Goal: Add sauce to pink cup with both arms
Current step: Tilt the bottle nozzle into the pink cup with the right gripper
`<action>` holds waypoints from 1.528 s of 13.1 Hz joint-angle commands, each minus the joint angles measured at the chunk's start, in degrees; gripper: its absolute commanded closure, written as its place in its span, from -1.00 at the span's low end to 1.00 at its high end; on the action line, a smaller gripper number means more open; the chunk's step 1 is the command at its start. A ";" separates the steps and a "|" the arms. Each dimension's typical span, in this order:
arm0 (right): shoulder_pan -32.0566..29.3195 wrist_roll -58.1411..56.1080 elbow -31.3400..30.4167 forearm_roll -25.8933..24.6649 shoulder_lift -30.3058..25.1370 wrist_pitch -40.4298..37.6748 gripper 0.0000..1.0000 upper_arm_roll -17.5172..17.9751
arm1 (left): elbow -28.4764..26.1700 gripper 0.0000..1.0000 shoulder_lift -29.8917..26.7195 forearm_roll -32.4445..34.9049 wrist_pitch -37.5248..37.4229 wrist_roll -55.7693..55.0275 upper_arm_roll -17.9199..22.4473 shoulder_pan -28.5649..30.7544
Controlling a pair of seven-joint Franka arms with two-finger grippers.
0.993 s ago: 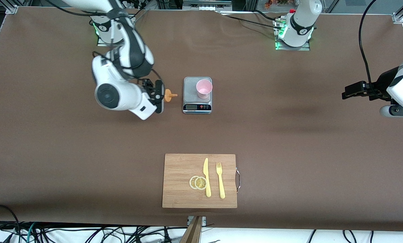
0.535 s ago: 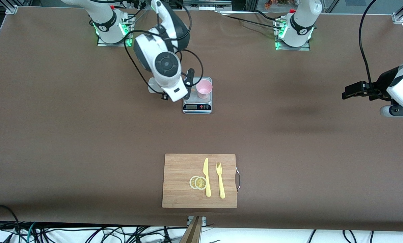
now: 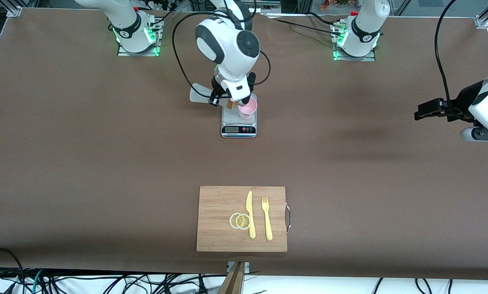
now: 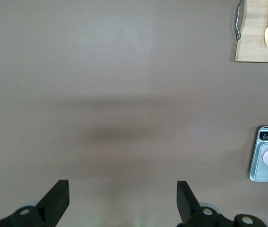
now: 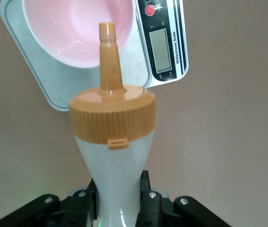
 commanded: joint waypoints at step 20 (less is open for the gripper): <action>5.99 11.55 -2.00 -4.29 -3.08 -3.42 0.81 -1.59 | 0.92 -1.00 0.35 0.66 -0.74 1.47 0.04 0.11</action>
